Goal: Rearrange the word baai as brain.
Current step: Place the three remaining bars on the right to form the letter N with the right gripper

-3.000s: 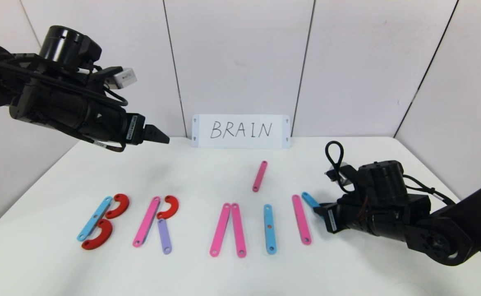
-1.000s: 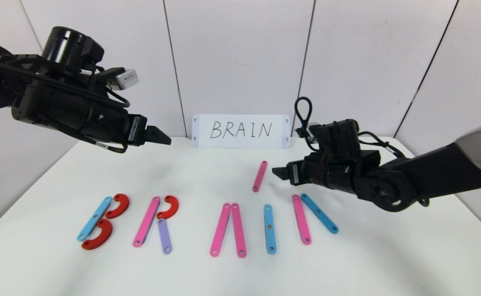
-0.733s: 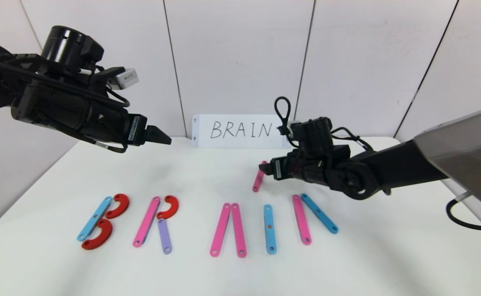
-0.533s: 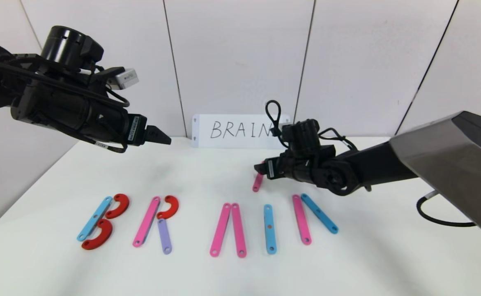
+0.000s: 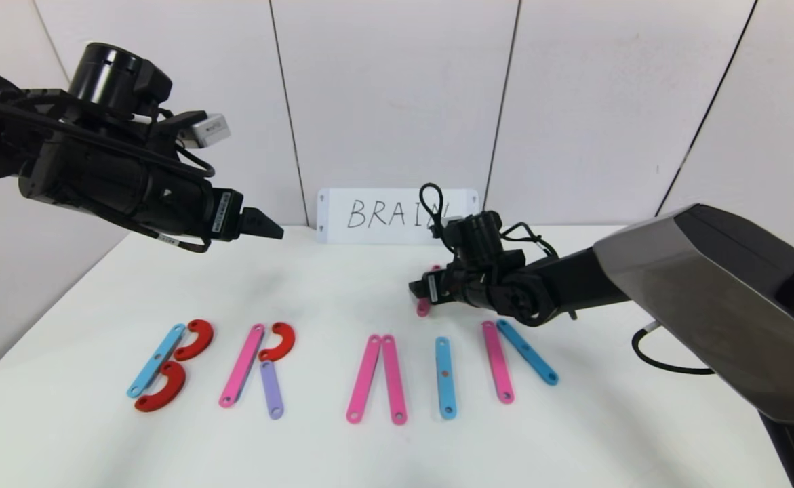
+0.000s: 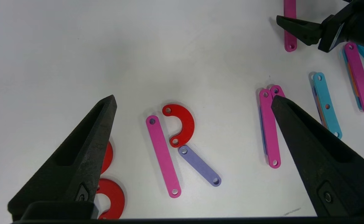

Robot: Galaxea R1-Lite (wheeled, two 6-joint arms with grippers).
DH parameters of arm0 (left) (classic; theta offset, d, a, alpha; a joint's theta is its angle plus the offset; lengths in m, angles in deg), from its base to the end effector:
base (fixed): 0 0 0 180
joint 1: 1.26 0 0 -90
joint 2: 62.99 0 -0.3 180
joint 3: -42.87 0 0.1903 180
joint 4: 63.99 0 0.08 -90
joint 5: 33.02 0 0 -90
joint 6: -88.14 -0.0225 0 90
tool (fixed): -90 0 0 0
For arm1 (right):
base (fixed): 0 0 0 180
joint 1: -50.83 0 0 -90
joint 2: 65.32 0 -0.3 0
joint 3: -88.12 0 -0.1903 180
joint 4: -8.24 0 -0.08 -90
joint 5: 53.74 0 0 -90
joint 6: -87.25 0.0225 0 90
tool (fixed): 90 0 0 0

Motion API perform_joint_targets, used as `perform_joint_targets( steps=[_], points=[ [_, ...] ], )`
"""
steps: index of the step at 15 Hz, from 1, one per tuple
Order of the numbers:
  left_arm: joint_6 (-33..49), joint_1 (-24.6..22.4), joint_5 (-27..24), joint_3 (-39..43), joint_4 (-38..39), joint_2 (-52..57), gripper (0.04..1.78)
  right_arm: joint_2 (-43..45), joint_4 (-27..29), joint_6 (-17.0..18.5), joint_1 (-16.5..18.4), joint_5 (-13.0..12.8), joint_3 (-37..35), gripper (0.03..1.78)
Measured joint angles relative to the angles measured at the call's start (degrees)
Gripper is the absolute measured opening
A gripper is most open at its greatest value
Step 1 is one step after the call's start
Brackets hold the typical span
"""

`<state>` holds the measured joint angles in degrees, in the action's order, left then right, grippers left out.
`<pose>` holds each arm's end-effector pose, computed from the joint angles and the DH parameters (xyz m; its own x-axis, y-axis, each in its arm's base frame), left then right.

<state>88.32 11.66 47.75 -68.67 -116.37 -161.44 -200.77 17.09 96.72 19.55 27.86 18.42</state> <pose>0.2999 -0.0725 0.2751 0.7087 -0.3271 -0.6250 0.3398 0.9347 -0.1040 0.4041 0.2417 0.0724 0.7768 0.3010 -0.5532 -0.3259 0.9437 0.0558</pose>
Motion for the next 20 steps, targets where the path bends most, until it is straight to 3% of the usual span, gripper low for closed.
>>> perform_joint_targets(
  steps=[3,5,7,11,13,20],
  points=[
    [0.00,0.06,-0.02,0.02,0.00,0.00,1.74,-0.93,0.02,0.02,-0.41,0.00,0.61,1.66],
    [-0.02,0.09,-0.05,0.02,0.00,0.00,1.74,-1.18,0.00,0.04,-0.49,0.00,0.74,1.48],
    [-0.05,0.17,-0.02,0.02,-0.09,0.00,1.74,-1.34,0.02,0.04,-0.49,0.00,0.85,1.21],
    [-0.02,0.48,0.02,0.04,-0.20,0.00,1.74,-1.73,-0.17,0.12,-0.50,0.00,1.00,0.49],
    [0.02,0.50,0.05,0.04,-0.20,0.00,1.74,-1.90,-0.15,0.15,-0.55,0.00,1.11,0.29],
    [0.04,0.52,0.05,0.02,-0.20,0.00,1.74,-0.68,0.28,0.85,-0.49,0.02,0.63,0.27]
  ],
)
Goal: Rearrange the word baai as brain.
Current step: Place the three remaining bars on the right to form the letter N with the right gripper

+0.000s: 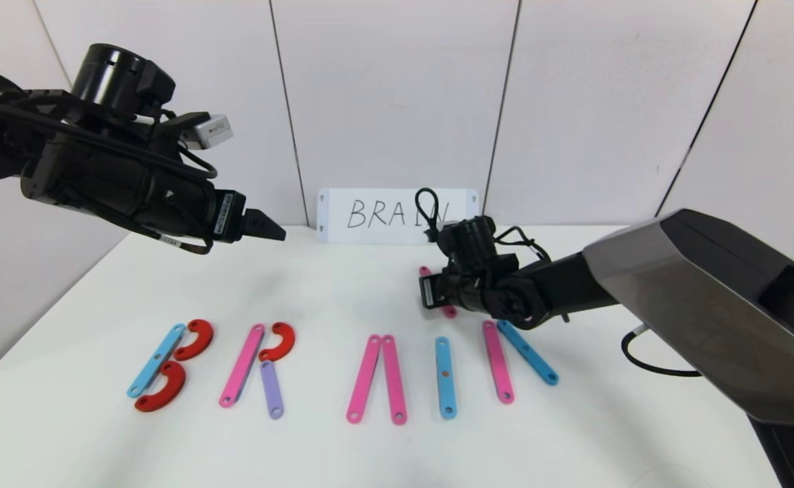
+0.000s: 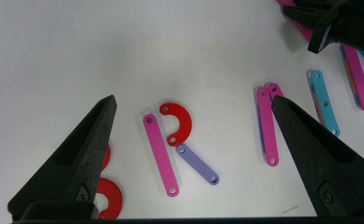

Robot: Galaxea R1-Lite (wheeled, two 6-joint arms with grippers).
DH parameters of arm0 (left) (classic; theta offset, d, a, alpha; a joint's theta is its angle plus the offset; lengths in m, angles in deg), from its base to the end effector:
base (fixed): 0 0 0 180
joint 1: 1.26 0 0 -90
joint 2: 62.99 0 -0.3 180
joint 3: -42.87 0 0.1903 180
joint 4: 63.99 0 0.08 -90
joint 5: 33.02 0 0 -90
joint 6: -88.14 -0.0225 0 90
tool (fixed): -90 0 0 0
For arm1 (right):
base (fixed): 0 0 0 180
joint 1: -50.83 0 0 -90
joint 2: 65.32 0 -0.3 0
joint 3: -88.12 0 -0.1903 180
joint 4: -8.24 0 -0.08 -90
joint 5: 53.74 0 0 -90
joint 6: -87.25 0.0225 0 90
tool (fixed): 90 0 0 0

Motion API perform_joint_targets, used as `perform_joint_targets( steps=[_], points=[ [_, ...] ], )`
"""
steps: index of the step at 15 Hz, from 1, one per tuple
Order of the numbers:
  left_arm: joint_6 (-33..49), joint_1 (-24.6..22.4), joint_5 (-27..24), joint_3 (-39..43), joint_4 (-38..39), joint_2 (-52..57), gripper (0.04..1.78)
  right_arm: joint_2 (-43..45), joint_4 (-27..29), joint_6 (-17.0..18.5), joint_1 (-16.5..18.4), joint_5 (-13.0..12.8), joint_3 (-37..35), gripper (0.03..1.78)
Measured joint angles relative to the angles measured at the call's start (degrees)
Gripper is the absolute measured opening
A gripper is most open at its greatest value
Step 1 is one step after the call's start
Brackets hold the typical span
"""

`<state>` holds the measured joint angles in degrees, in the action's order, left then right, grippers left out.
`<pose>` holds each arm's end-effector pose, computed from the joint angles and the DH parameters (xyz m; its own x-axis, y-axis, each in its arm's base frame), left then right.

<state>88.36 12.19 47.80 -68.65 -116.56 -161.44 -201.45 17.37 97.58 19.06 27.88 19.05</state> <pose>0.2990 -0.0752 0.2748 0.7037 -0.3323 -0.6279 0.3470 0.9320 -0.1044 0.4038 0.2462 0.0692 0.7713 0.3063 -0.5579 -0.3258 0.9430 0.0672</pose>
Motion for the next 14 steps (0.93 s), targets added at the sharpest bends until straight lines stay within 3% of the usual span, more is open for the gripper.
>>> perform_joint_targets(
  steps=[8,11,14],
  points=[
    [0.02,-0.05,0.00,0.00,0.11,0.00,1.74,12.76,2.80,1.11,2.28,-0.55,-6.50,0.27],
    [-0.01,-0.02,0.04,0.00,0.11,-0.06,1.74,18.49,3.41,3.25,4.95,-3.56,-13.40,0.27],
    [0.02,0.00,0.11,0.00,0.16,-0.13,1.74,23.17,2.74,5.55,7.05,-4.07,-22.27,0.27]
  ],
)
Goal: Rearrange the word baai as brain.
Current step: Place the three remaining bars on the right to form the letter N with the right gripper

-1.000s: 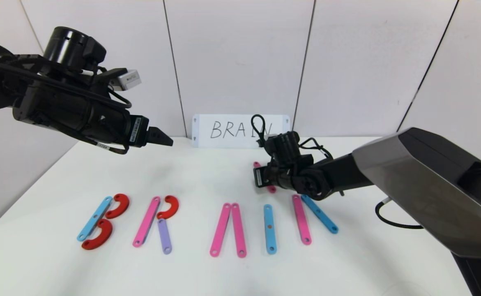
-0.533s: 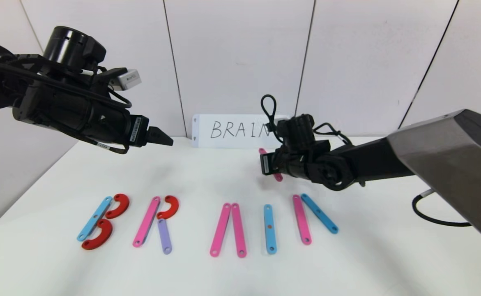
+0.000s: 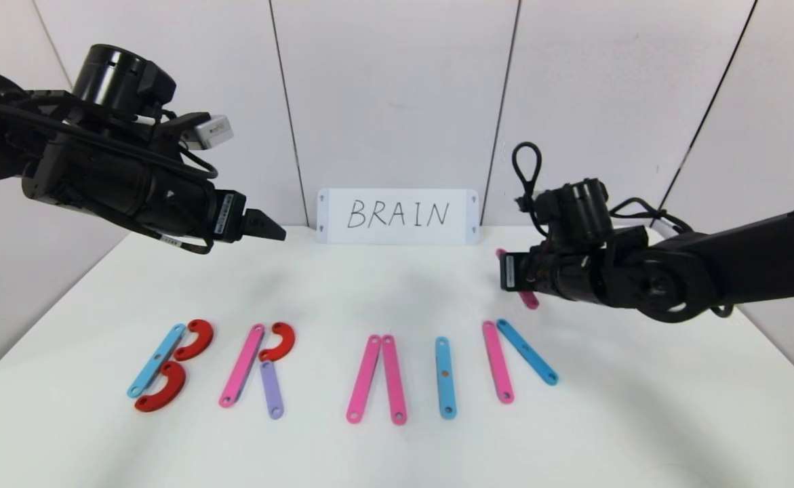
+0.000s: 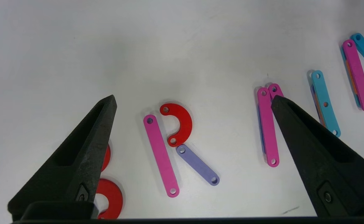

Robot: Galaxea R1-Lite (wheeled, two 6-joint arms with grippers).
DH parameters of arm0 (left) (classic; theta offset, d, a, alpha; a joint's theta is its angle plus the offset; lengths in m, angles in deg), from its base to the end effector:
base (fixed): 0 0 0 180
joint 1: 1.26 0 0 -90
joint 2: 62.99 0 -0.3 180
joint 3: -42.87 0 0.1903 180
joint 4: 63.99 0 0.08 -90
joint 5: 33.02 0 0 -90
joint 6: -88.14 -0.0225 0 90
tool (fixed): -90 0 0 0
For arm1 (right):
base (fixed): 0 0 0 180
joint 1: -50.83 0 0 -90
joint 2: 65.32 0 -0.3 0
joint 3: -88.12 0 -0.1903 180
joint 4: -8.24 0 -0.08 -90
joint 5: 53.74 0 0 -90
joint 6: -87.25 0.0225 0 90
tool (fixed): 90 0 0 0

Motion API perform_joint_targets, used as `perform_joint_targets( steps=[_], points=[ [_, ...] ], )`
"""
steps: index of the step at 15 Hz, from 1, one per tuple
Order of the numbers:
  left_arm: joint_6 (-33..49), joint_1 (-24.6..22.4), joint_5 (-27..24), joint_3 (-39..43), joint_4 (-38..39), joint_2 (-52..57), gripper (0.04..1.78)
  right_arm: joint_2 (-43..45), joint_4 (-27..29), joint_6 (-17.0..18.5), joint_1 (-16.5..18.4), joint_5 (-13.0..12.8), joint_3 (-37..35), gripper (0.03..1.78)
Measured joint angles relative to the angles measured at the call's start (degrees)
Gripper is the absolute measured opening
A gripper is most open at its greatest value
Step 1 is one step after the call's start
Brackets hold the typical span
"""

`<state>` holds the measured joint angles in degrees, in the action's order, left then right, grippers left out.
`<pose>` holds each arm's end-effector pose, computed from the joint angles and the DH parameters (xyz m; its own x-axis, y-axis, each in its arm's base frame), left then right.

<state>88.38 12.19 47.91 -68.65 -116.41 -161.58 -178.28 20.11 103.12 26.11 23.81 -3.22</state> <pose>0.2999 -0.0754 0.2742 0.7045 -0.3306 -0.6280 0.3454 0.9327 -0.1035 0.3407 0.1515 0.1377 0.8062 0.1338 -0.5763 -0.0941 0.9907 0.0984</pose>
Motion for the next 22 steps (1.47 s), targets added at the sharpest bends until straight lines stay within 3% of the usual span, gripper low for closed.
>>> perform_joint_targets(
  steps=[3,8,12,18,22],
  points=[
    [-0.02,-0.02,0.06,0.00,-0.02,-0.06,1.74,3.40,-1.26,2.04,2.15,0.00,-7.98,0.27],
    [-0.04,0.00,0.06,0.01,-0.02,-0.15,1.74,4.36,-8.24,2.21,4.46,0.96,-16.73,0.27],
    [-0.06,0.00,0.00,0.06,-0.18,-0.15,1.74,3.43,-8.35,2.29,4.57,1.15,-18.44,0.27],
    [-0.06,0.00,0.00,0.37,0.17,-0.06,1.74,0.74,-13.64,2.51,3.75,1.16,-21.28,0.27],
    [-0.09,0.00,-0.02,0.44,0.13,-0.06,1.74,0.72,-13.64,4.46,3.47,1.37,-22.16,0.27]
  ],
)
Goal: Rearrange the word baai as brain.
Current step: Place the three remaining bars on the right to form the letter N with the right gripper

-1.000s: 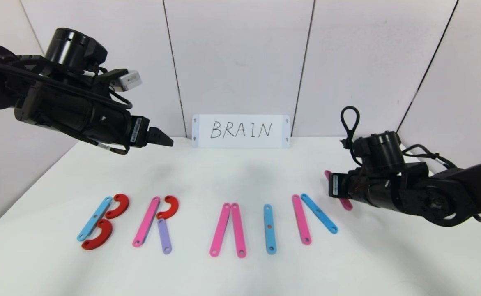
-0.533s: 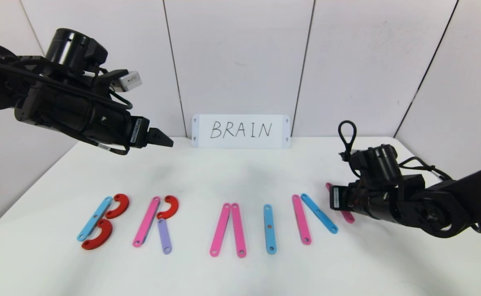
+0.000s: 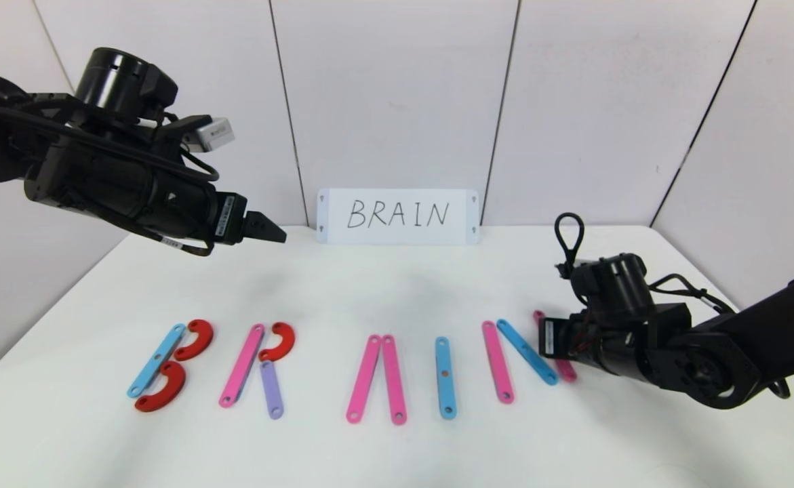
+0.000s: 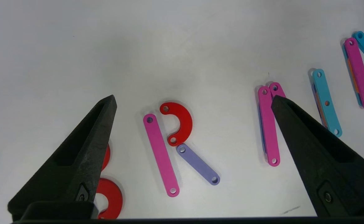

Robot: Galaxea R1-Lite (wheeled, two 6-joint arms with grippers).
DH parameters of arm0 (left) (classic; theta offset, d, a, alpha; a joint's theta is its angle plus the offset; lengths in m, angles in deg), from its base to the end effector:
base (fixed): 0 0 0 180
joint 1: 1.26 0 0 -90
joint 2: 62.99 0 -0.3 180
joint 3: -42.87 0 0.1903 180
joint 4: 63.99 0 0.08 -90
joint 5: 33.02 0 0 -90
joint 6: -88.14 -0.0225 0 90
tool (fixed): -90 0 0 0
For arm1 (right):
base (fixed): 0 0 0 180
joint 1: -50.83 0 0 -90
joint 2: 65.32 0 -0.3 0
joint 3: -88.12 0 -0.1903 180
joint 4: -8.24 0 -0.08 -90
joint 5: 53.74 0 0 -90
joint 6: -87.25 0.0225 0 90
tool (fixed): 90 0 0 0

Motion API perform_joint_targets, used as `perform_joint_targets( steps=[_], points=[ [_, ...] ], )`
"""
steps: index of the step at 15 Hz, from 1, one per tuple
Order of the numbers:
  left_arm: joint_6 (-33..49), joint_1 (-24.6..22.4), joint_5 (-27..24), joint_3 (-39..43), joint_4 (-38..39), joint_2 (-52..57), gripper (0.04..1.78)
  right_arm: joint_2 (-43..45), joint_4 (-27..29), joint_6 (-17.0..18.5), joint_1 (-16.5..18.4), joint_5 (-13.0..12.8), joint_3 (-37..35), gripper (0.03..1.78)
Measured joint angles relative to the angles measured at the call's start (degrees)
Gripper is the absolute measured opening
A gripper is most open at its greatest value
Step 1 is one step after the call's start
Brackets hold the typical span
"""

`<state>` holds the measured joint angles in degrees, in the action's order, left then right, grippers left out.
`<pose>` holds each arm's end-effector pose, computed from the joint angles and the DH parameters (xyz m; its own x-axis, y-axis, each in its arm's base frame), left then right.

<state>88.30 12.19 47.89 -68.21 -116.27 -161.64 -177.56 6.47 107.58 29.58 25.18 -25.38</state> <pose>0.3001 -0.0754 0.2721 0.7005 -0.3300 -0.6327 0.3459 0.9326 -0.1034 0.2996 0.1119 0.0705 0.7279 0.0769 -0.6813 0.0122 0.9921 0.1249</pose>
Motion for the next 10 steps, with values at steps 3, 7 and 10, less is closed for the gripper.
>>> perform_joint_targets(
  steps=[3,7,10],
  points=[
    [-0.02,0.09,0.00,0.00,0.00,0.00,1.74,0.17,0.00,0.35,-0.38,-0.02,-0.80,0.27],
    [0.00,0.24,0.00,0.01,-0.05,0.00,1.74,1.07,0.06,0.33,-1.10,0.00,-1.73,0.42],
    [0.00,0.27,0.02,0.09,-0.07,0.05,1.74,1.27,0.06,0.26,-1.02,-0.05,-1.79,0.80]
  ],
)
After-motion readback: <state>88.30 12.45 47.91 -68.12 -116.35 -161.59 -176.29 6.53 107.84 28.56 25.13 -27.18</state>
